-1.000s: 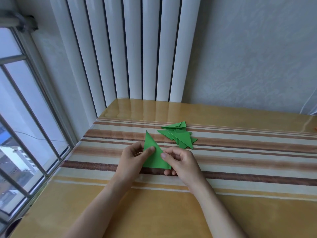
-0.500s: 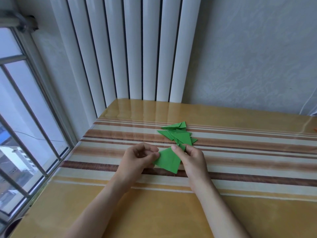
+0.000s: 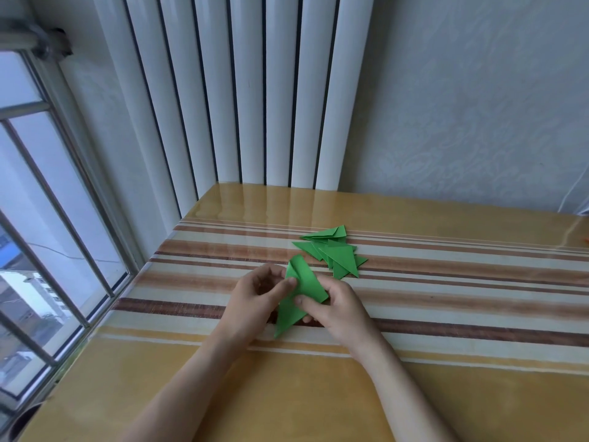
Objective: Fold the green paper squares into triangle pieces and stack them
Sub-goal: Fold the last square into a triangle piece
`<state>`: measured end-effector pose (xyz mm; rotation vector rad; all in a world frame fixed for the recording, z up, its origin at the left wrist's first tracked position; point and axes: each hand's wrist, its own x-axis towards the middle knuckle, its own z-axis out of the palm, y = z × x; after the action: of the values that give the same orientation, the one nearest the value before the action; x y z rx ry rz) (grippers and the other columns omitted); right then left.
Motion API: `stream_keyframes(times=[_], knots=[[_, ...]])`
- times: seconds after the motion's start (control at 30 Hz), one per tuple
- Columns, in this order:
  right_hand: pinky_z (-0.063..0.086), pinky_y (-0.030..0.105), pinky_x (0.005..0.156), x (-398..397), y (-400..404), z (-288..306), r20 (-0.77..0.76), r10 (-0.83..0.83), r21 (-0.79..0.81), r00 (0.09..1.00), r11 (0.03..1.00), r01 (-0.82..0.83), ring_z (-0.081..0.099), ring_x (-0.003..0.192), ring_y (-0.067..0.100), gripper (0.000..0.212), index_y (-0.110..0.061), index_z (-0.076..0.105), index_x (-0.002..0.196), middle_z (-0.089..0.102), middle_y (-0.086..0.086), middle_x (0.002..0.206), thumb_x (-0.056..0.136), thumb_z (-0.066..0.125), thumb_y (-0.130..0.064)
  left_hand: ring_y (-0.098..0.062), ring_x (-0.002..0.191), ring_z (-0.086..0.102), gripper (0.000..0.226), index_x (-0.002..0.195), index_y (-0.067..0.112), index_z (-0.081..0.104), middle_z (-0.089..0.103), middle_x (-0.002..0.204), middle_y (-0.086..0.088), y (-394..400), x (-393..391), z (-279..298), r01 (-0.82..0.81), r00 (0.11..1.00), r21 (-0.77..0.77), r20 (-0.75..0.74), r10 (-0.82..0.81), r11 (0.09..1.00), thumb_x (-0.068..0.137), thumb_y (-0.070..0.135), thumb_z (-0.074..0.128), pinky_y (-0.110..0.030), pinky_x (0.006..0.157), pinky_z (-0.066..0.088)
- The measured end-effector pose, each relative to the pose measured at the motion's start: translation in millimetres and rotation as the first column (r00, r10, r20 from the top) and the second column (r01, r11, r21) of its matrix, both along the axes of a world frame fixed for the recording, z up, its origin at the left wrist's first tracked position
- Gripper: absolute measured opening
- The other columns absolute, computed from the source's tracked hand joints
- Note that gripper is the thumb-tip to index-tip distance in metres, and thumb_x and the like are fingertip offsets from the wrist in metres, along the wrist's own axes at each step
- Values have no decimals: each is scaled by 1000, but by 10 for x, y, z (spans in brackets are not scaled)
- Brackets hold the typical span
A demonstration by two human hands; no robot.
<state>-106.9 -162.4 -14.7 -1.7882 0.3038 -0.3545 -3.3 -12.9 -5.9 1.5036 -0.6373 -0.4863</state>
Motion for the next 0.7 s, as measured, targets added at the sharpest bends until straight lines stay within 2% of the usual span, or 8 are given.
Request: stream_keyframes(times=[0.07,0.13,0.2,0.3,0.43,0.57,0.63,0.7], knots=[[62,42,75,9,15,-28,-33,43,-71,999,996,-45,74,82,24,18,-25,75,114,78,1,96,97,73,-20,-21,78,69,12,93,7,72,73,83,-6,-1,9,31,-34,999,-29,-3,34,999,99,17,70,-37,75,59],[62,41,75,24,21,-33,-14,2,-20,1000,1000,-2,75,86,25,20,-23,73,116,79,3,98,96,74,-18,-14,75,64,14,87,9,70,70,79,-3,5,30,38,-76,997,-35,-30,75,996,99,14,68,-31,71,54],[62,37,77,31,1,-32,27,-82,62,996,995,80,76,92,22,19,-20,73,113,80,3,99,96,74,-13,-14,73,63,16,84,10,68,68,77,-4,8,45,27,-112,988,-64,-117,104,992,100,12,66,-29,71,53],[62,48,85,34,-36,-35,70,-161,143,985,978,150,76,95,27,10,-15,74,106,79,7,98,97,72,-10,-20,75,68,16,88,5,74,72,78,-11,16,59,8,-168,968,-77,-200,150,983,99,15,68,-27,72,59],[61,51,84,27,-43,-41,56,-191,160,980,970,180,75,95,29,6,-14,74,104,79,8,98,99,70,-13,-20,74,74,16,92,1,78,77,84,-18,18,55,12,-192,953,-82,-253,166,978,96,15,71,-26,72,62],[61,49,83,32,-47,-55,32,-196,182,980,965,187,75,96,32,5,-11,73,101,78,11,97,100,69,-14,-18,74,74,8,90,0,77,76,82,-12,24,55,31,-211,933,-112,-319,166,971,92,7,74,-24,72,63],[60,50,84,28,-41,-52,25,-178,191,984,967,170,75,97,32,6,-11,72,105,79,10,97,100,69,-14,-17,74,74,8,92,-3,76,76,83,-12,32,64,43,-212,928,-118,-334,162,970,90,5,75,-24,72,63],[59,41,83,23,-27,-30,35,-157,200,987,969,147,75,95,26,16,-12,70,116,79,7,95,101,67,-10,-17,75,74,9,95,-5,75,76,84,-12,35,68,52,-199,927,-115,-344,149,973,90,3,75,-24,72,62]])
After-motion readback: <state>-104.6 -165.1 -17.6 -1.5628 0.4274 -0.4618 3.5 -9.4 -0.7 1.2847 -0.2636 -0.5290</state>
